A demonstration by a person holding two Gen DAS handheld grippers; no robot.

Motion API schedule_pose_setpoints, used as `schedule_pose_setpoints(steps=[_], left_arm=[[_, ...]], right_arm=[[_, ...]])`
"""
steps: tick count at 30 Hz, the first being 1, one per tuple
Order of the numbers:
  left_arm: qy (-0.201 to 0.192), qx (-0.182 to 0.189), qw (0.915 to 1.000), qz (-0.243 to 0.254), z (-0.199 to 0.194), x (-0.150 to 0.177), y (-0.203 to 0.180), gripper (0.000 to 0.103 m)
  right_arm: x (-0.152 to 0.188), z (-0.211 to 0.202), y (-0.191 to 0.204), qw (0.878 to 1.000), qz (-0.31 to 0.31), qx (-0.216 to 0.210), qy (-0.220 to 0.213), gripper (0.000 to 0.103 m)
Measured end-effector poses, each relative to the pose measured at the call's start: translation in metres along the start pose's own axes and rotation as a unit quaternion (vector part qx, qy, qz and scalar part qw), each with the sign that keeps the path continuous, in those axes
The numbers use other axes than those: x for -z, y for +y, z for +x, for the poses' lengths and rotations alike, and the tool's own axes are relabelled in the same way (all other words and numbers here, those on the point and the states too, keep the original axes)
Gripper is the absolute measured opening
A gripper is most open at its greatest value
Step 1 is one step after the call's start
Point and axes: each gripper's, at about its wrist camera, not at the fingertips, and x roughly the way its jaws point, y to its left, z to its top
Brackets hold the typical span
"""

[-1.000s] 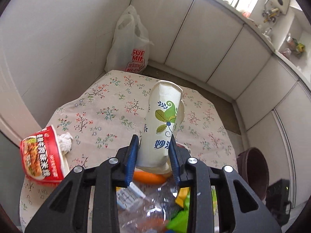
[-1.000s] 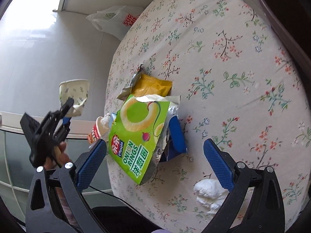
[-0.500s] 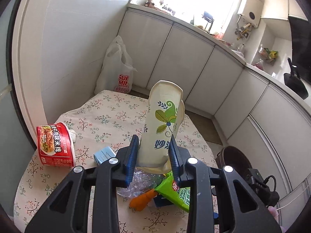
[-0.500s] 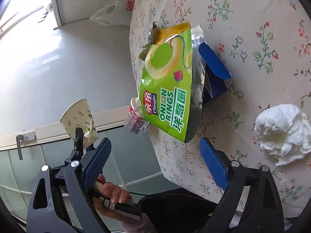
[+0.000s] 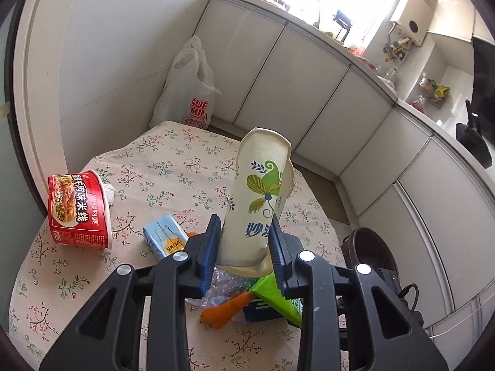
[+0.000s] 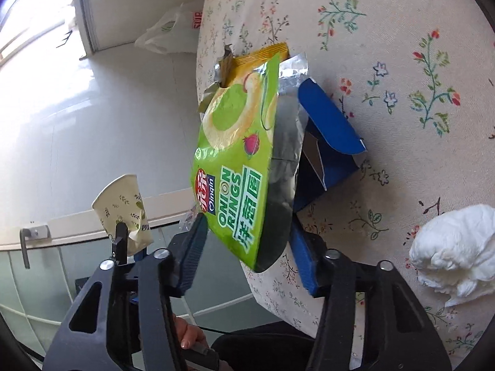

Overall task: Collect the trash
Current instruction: 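Grasp and lift the green onion-rings bag with the right tool while the left holds the cup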

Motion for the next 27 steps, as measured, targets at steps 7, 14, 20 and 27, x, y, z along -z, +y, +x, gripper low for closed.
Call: schedule_pose_setpoints(steps=[7, 14, 20, 27], left_arm=[[-0.005, 0.001, 1.0000, 0.007, 0.004, 0.002, -0.005, 0.031], [-0.005, 0.006, 1.0000, 0.000, 0.008, 0.002, -0.004, 0.031], [-0.004, 0.010, 0.9999, 0.006, 0.012, 0.003, -0.009, 0.031], [0.000, 0.012, 0.9999, 0.009, 0.018, 0.004, -0.011, 0.031]], right_arm=[[-0.005, -0.015, 0.009, 0.998, -0.040, 0.025, -0.031, 0.012], [0.000, -0.046, 0.040, 0.986, -0.133, 0.049, -0.083, 0.008], [0.016, -0.081, 0.066, 0.957, -0.234, 0.097, -0.139, 0.005], [0.018, -0.097, 0.073, 0.937, -0.289, 0.146, -0.130, 0.004]])
